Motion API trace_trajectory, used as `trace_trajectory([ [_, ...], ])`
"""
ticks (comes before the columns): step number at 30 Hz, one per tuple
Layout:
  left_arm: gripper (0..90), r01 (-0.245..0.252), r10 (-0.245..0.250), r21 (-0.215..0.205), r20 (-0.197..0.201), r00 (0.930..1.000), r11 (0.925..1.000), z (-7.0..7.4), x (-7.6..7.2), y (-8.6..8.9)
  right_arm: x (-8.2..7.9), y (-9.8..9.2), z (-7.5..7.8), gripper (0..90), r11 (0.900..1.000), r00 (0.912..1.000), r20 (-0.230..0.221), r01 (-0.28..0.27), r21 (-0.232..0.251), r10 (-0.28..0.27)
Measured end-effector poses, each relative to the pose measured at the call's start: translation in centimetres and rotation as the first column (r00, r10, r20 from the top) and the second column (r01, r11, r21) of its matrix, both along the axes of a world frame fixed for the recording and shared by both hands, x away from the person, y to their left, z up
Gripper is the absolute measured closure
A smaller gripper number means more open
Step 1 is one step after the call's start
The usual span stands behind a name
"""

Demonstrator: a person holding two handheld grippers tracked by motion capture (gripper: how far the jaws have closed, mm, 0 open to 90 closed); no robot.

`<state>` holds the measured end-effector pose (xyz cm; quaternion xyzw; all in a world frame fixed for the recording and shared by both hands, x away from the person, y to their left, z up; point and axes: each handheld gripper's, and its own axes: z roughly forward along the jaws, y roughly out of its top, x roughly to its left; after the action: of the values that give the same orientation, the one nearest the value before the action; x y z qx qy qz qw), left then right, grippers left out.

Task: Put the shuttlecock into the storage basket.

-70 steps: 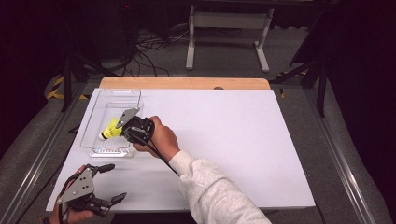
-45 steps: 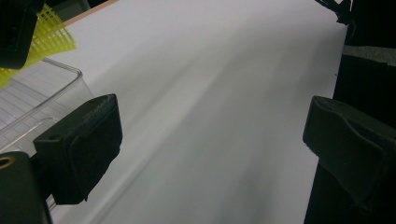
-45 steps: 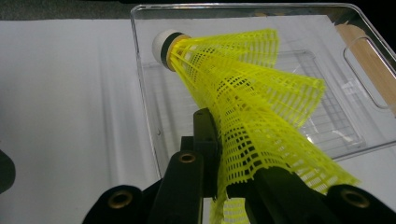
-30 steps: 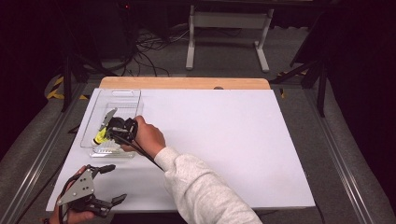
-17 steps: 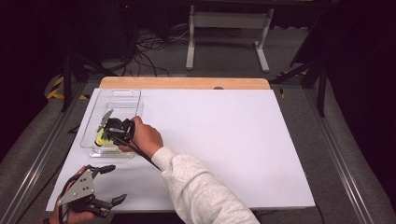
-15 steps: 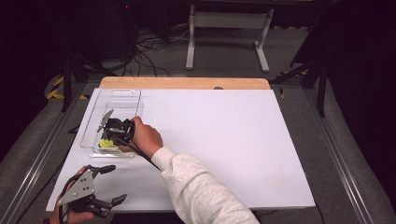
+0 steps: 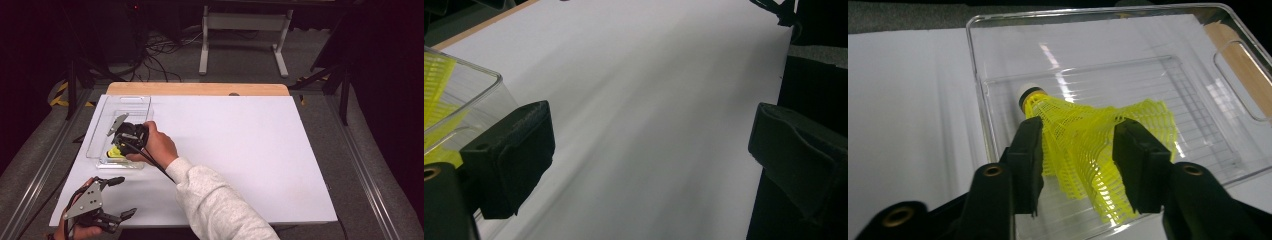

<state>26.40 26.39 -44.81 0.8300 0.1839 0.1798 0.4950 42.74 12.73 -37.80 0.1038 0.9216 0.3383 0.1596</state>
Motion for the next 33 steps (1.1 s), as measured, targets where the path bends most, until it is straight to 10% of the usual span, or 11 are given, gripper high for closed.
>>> trace_trajectory([
  [33, 5.7, -0.003, 0.004, 0.019, -0.005, 1.0, 0.9998, -0.1, 0.1, -0.2, -1.3, -7.8, 1.9, 46.2, 0.99, 0.9937, 0.079, 0.069, 0.127, -0.079],
])
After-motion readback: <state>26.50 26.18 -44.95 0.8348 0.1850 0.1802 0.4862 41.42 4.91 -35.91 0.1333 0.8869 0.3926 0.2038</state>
